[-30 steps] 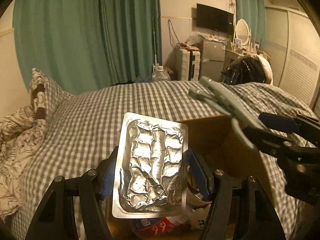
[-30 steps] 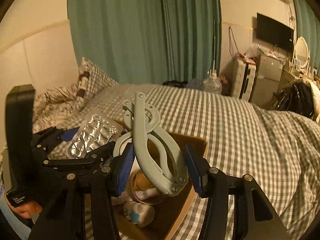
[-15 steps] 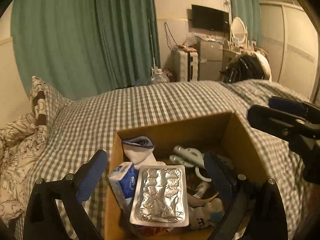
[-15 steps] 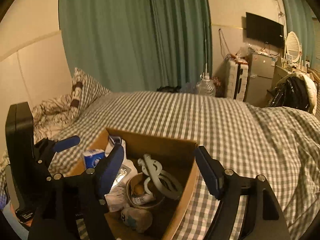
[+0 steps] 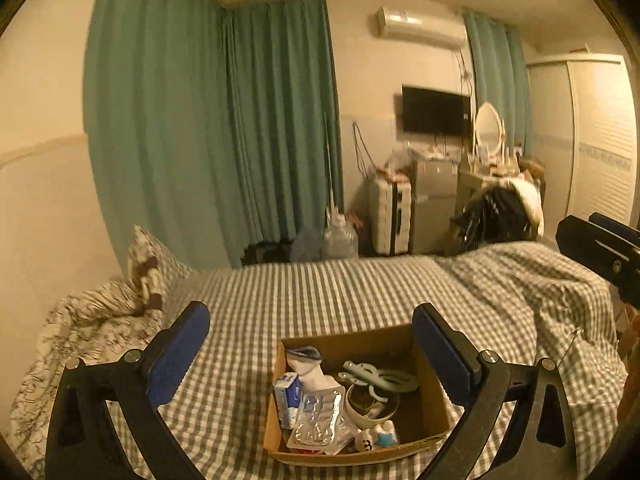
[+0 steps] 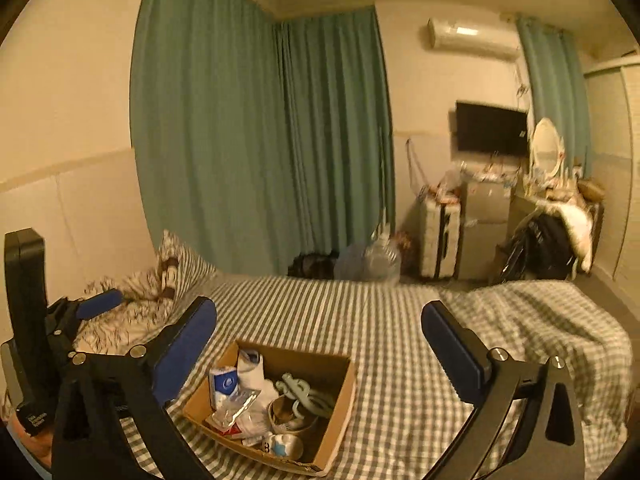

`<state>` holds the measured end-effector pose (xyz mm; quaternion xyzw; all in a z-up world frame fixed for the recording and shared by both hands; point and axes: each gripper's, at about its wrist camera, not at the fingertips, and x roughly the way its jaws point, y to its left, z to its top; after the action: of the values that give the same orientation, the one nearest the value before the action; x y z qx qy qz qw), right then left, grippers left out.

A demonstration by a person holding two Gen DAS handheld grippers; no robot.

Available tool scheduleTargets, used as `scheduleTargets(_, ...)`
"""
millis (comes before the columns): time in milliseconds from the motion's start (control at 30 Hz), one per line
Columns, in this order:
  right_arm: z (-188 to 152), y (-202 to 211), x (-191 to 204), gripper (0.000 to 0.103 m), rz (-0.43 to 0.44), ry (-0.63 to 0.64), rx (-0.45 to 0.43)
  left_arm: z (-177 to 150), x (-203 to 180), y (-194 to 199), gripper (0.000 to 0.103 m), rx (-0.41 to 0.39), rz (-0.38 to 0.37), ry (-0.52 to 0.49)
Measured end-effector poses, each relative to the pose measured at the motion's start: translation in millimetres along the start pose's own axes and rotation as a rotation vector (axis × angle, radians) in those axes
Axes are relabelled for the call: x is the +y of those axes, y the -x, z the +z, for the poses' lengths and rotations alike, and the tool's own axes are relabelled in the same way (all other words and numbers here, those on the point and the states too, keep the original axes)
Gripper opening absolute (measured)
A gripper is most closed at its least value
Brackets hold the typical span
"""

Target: Organize objects

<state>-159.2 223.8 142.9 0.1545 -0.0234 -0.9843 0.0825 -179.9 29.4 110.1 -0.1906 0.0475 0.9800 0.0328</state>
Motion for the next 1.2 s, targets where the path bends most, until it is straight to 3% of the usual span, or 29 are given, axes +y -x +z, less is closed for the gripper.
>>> scheduleTargets(167, 7.3, 42.9, 1.3, 0.103, -0.038, 0.003, -0.026, -7.2, 0.8, 46.5, 0.103, -0.059, 0.053, -0.015)
scheduleTargets(433, -26.6, 90.6, 19.0, 0.103, -0.063, 0.055, -0.064, -43.5, 3.9, 85.4, 0.103, -0.074, 0.068, 0.026)
scheduleTargets(633, -61.8, 82.1, 22.2, 0.103, -0.089, 0.037, -0.056, -70.0, 3.5, 85.2, 0.103, -0.049, 0.017, 0.063)
scheduleTargets(967, -128.9, 31.3, 12.6, 0.103, -0.089, 0.036, 0.058, -113.8, -3.9, 73.5, 0.103, -0.028, 0.068, 0.032)
scheduleTargets(1200, -135.7, 25.5, 12.8, 0.103, -0.105, 0.045, 0.068, -122.2, 2.4, 67.9, 0.103, -0.006, 0.076, 0.051)
